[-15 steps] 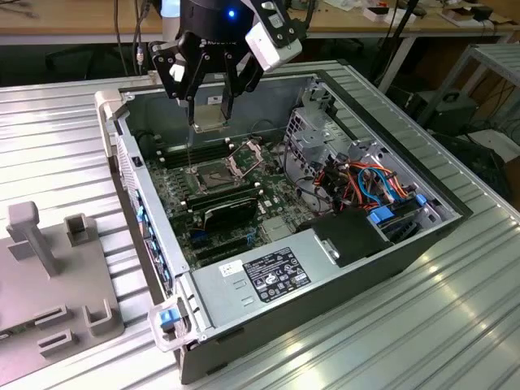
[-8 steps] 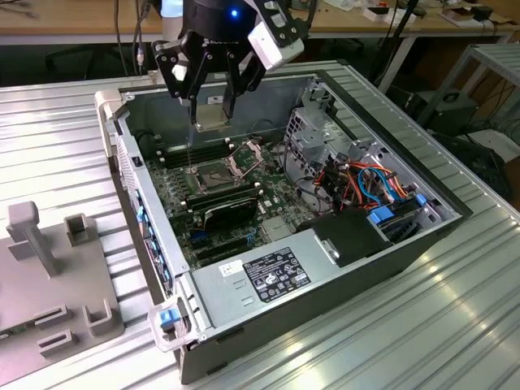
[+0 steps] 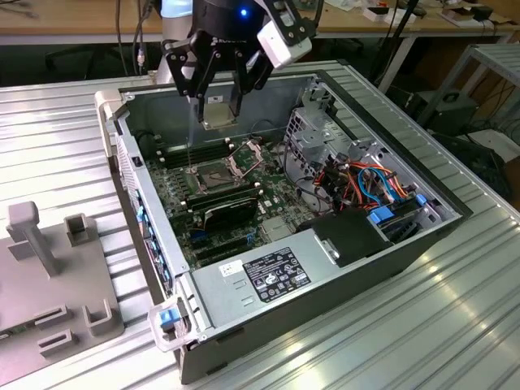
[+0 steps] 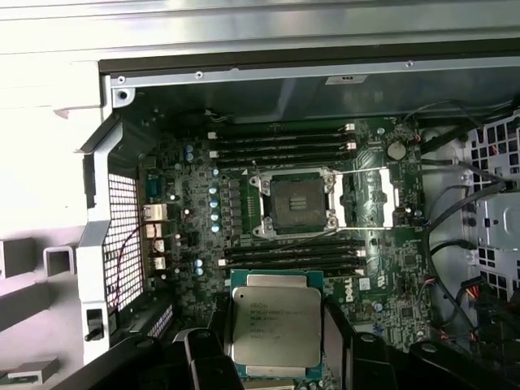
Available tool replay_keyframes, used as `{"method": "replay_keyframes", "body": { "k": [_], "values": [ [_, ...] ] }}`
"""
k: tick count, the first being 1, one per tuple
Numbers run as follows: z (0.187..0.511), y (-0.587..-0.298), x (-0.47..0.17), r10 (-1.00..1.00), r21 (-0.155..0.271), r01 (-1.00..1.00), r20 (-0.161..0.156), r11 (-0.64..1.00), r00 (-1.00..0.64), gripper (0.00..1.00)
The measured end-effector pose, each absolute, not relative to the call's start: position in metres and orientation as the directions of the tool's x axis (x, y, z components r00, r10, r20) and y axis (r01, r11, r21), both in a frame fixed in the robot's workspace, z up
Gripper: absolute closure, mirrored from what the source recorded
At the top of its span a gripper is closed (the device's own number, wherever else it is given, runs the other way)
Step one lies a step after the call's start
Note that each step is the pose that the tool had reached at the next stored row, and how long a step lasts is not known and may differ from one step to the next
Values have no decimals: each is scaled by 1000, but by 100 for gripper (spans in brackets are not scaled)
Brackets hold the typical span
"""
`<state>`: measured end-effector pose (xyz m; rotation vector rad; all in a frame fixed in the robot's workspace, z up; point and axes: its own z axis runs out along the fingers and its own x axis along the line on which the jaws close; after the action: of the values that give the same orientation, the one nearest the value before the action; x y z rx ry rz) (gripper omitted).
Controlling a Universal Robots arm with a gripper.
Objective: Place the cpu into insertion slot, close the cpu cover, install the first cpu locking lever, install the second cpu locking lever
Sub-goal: 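Place the cpu into insertion slot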
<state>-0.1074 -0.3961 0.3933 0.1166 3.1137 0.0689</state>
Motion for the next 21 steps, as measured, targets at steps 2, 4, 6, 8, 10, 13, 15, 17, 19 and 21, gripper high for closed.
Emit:
{"method": "replay_keyframes", "body": {
  "k": [2, 4, 6, 8, 10, 13, 15, 17, 19, 21],
  "values": [
    [393, -395, -104, 75, 45, 74, -23, 996, -997, 46],
    [393, -395, -103, 75, 45, 74, -23, 996, -997, 46],
    [393, -395, -101, 75, 45, 74, -23, 996, -997, 46],
    [393, -394, -98, 75, 45, 74, -23, 996, -997, 46],
    [393, -392, -96, 75, 45, 74, -23, 996, -997, 46],
    [393, -389, -93, 75, 45, 74, -23, 996, -997, 46],
    [393, -386, -91, 75, 45, 74, -23, 996, -997, 46],
    [393, -384, -89, 75, 45, 74, -23, 996, -997, 46],
    [393, -381, -87, 75, 45, 74, -23, 996, -997, 46],
    [393, -380, -84, 75, 45, 74, -23, 996, -997, 46]
  ]
}}
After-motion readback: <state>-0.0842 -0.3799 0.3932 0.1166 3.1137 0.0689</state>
